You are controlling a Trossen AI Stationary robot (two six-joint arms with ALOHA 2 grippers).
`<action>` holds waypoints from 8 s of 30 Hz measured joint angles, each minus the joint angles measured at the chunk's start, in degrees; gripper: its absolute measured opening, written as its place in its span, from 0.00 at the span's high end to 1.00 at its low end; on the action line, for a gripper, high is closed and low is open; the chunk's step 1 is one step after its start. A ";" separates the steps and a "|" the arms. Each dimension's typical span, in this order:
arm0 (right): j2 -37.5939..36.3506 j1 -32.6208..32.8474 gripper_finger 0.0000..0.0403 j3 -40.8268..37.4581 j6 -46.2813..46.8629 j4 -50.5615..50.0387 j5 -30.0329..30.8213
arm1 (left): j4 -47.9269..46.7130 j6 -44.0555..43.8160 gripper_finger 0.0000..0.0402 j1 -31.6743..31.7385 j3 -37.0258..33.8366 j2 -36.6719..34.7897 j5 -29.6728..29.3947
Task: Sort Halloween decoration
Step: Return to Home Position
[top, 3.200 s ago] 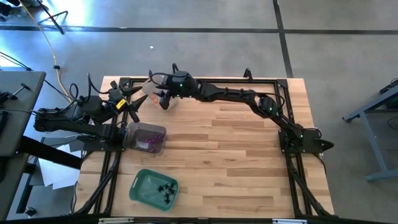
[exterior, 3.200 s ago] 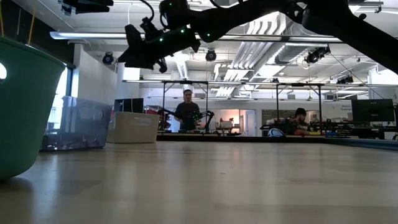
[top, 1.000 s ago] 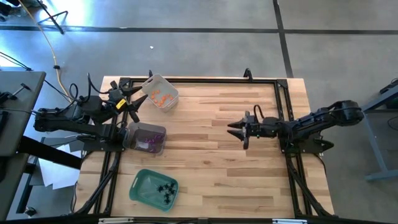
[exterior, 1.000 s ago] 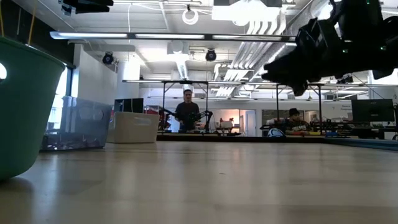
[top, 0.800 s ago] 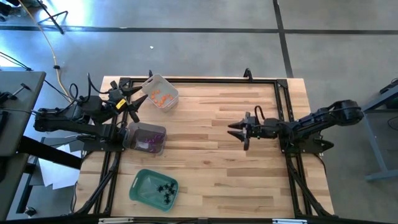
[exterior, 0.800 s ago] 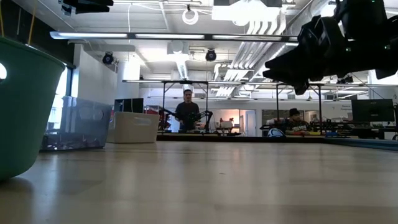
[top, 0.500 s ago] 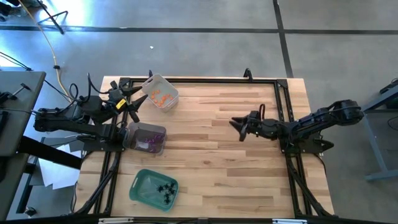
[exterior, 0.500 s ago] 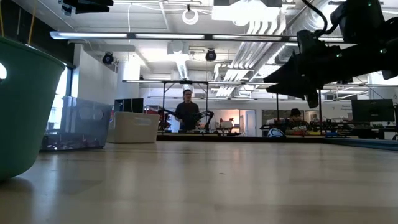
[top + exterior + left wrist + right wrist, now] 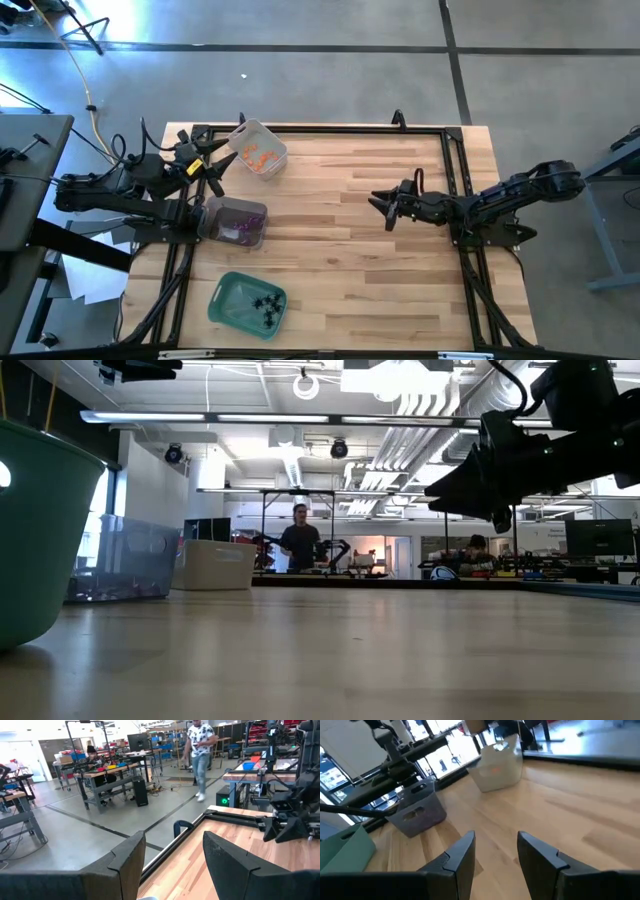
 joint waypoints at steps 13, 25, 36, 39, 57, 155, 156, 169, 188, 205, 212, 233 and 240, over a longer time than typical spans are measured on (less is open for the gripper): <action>-0.65 -0.13 0.65 0.00 2.28 -17.61 -0.02 | 0.00 0.00 0.54 0.02 0.00 -0.01 0.00; -13.48 -0.11 0.65 0.00 5.92 -21.03 3.96 | 0.00 0.00 0.54 0.01 0.00 0.00 0.00; -29.46 -0.11 0.65 0.00 -6.43 -24.00 4.38 | 0.00 0.00 0.54 0.00 0.00 0.00 0.00; -33.65 -0.11 0.65 0.00 -6.60 -27.58 3.96 | 0.00 0.00 0.54 0.02 0.00 -0.01 0.00; -54.83 -0.13 0.65 0.00 -19.49 -37.83 0.00 | 0.00 0.00 0.54 0.02 0.00 -0.02 0.00; -68.98 1.88 0.65 -7.98 -23.46 -43.40 -2.23 | -2.41 2.54 0.54 0.02 -5.78 -6.69 7.61; -68.98 1.88 0.65 -7.98 -23.48 -43.40 -2.23 | -2.66 1.52 0.54 0.01 -7.38 -8.29 8.24; -68.96 1.88 0.65 -7.98 -23.46 -43.84 -2.19 | -2.99 -8.37 0.54 0.04 -22.21 -24.28 10.43; -68.95 1.87 0.65 -8.00 -23.46 -44.26 -2.22 | 2.84 -15.10 0.54 0.09 -30.27 -24.37 13.96; -68.94 1.87 0.65 -8.00 -23.46 -44.26 -2.23 | 4.79 -11.79 0.54 0.04 -32.83 -24.37 27.76; -68.94 1.86 0.65 -8.00 -23.46 -44.26 -2.23 | 4.77 -11.04 0.54 0.04 -32.83 -24.35 29.18; -68.94 1.86 0.65 -8.00 -23.46 -44.26 -2.23 | 4.72 -11.04 0.54 0.04 -32.79 -24.35 29.18; -68.94 1.88 0.65 -8.00 -23.46 -44.26 -2.23 | 4.72 -11.04 0.54 0.04 -32.79 -24.35 29.18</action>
